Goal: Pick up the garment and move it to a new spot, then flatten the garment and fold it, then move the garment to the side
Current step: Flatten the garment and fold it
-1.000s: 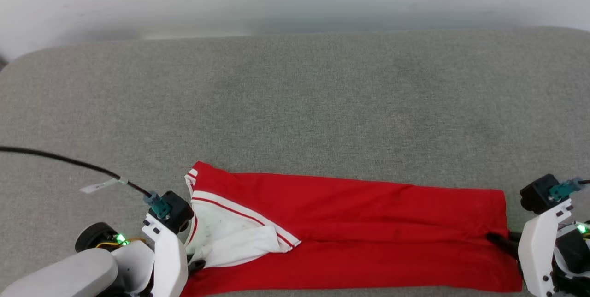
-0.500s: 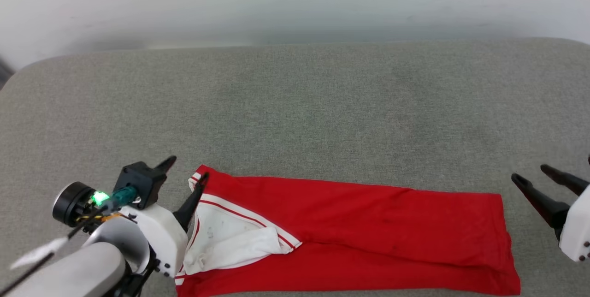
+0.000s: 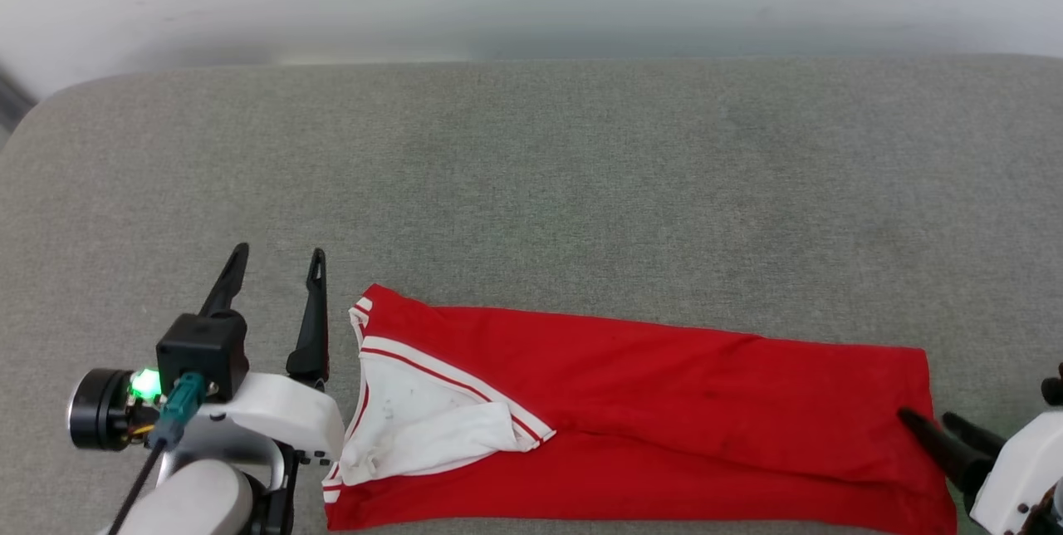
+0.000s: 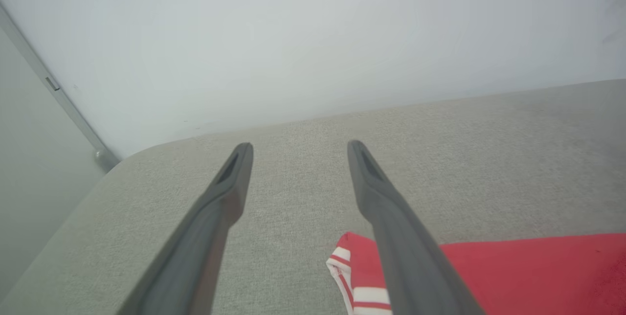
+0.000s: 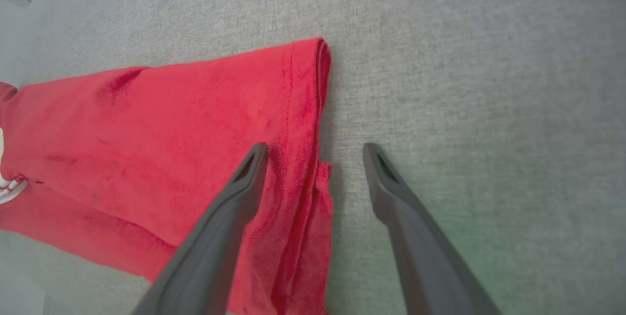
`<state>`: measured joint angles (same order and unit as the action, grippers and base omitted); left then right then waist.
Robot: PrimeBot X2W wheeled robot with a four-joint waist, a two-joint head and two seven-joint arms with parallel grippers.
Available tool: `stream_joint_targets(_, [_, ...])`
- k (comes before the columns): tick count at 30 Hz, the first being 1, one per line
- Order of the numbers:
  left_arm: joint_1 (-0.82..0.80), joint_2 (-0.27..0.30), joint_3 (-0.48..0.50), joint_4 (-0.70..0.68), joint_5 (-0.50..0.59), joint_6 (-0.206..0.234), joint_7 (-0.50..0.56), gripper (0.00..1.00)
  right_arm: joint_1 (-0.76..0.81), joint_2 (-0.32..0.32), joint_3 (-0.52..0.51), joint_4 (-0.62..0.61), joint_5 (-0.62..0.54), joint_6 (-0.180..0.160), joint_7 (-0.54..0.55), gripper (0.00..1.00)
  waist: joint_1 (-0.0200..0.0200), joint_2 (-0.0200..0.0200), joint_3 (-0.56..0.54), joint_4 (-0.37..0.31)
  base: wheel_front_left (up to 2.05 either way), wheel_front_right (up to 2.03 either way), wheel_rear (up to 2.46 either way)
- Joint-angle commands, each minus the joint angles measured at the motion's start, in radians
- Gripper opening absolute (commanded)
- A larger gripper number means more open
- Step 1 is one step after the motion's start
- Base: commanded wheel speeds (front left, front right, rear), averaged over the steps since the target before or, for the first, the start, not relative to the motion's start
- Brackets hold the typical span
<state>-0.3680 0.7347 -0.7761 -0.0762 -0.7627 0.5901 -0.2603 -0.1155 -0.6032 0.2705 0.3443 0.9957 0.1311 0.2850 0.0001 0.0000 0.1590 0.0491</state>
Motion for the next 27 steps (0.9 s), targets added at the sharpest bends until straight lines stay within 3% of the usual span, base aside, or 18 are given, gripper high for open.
stream_joint_targets(1, [0.029, -0.013, 0.027, -0.006, 0.027, 0.005, -0.007, 1.00, 0.016, 0.010, -0.007, 0.007, 0.010, -0.001, 0.007, 1.00, -0.0001, 0.0000, 0.004, 0.003, 0.00, 0.00, 0.00])
stream_joint_targets(9, [0.209, -0.167, 0.232, -0.014, 0.254, -0.023, -0.006, 1.00, 0.057, 0.085, 0.072, 0.035, 0.056, 0.000, 0.104, 1.00, -0.0001, 0.0000, 0.016, 0.022, 0.00, 0.00, 0.00])
stream_joint_targets(16, [0.314, -0.323, 0.392, -0.019, 0.421, -0.082, -0.006, 1.00, 0.053, 0.120, 0.148, 0.033, 0.069, 0.001, 0.152, 1.00, -0.0001, 0.0000, 0.019, 0.028, 0.00, 0.00, 0.00])
stream_joint_targets(17, [0.329, -0.343, 0.411, -0.020, 0.444, -0.093, -0.006, 1.00, 0.048, 0.122, 0.149, 0.034, 0.066, 0.001, 0.147, 0.92, -0.0001, 0.0000, 0.017, 0.030, 0.00, 0.00, 0.00])
stream_joint_targets(18, [0.344, -0.364, 0.431, -0.019, 0.464, -0.105, -0.005, 1.00, 0.043, 0.122, 0.148, 0.035, 0.062, 0.001, 0.135, 0.04, -0.0001, 0.0000, 0.015, 0.031, 0.00, 0.00, 0.00])
stream_joint_targets(19, [0.356, -0.384, 0.451, -0.019, 0.485, -0.115, -0.005, 1.00, 0.038, 0.119, 0.149, 0.036, 0.061, 0.001, 0.133, 0.00, -0.0001, 0.0000, 0.012, 0.030, 0.00, 0.00, 0.00])
stream_joint_targets(27, [0.441, -0.489, 0.548, -0.020, 0.632, -0.193, -0.005, 1.00, -0.009, 0.023, 0.109, 0.022, 0.033, -0.001, 0.094, 0.00, -0.0001, 0.0000, -0.025, 0.024, 0.00, 0.00, 0.00])
